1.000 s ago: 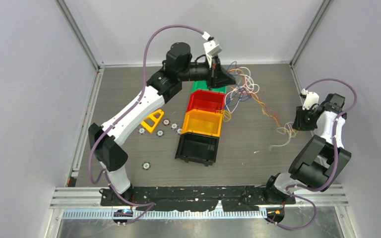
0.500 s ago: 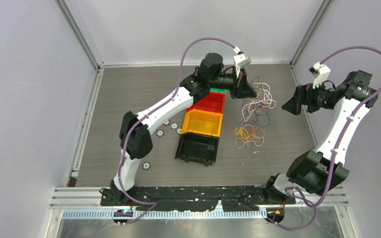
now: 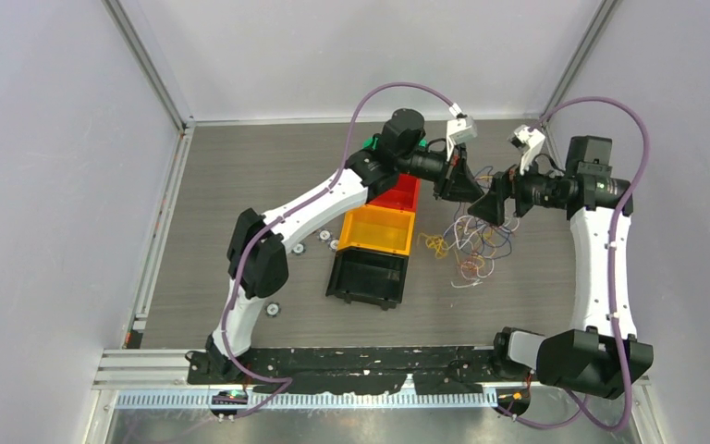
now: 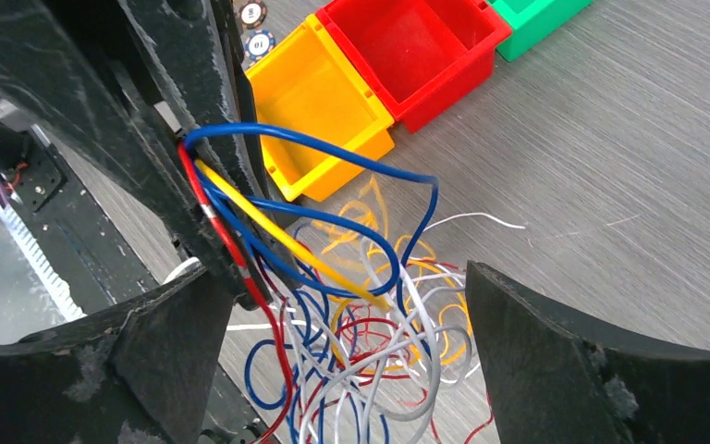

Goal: Untangle the cables

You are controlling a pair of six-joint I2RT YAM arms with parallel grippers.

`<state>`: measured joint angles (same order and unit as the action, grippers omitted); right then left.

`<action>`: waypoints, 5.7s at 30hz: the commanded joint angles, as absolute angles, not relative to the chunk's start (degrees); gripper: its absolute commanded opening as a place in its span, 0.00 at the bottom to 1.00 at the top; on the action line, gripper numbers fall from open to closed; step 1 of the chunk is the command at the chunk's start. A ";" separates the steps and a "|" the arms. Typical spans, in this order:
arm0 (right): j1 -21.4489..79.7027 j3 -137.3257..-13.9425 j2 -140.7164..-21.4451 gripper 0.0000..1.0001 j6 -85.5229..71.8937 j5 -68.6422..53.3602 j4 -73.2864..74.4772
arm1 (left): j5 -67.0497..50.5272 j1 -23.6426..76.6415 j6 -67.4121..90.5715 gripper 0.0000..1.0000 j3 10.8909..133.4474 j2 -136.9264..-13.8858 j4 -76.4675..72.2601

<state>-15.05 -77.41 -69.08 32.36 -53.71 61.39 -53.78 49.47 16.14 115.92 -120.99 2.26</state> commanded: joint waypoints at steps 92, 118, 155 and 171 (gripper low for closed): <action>-36.59 -88.22 -65.08 0.05 -70.82 -77.62 -28.72 | -40.96 47.89 -2.68 0.00 86.11 -106.30 -9.10; -47.54 -94.41 -73.93 0.05 -7.02 -58.25 32.78 | -44.58 -8.26 -22.34 0.00 67.22 -73.01 26.06; -20.14 -76.83 -63.17 0.05 7.77 -56.10 44.64 | -26.13 38.19 -14.56 0.00 76.88 -95.75 17.24; -17.17 -77.59 -61.69 0.05 3.89 -64.34 45.19 | -45.38 43.01 -2.81 0.84 76.74 -87.86 -10.90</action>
<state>-18.11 -76.66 -63.35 5.45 -60.71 45.91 -41.41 41.43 -9.54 73.73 -84.42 0.54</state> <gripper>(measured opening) 0.117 0.884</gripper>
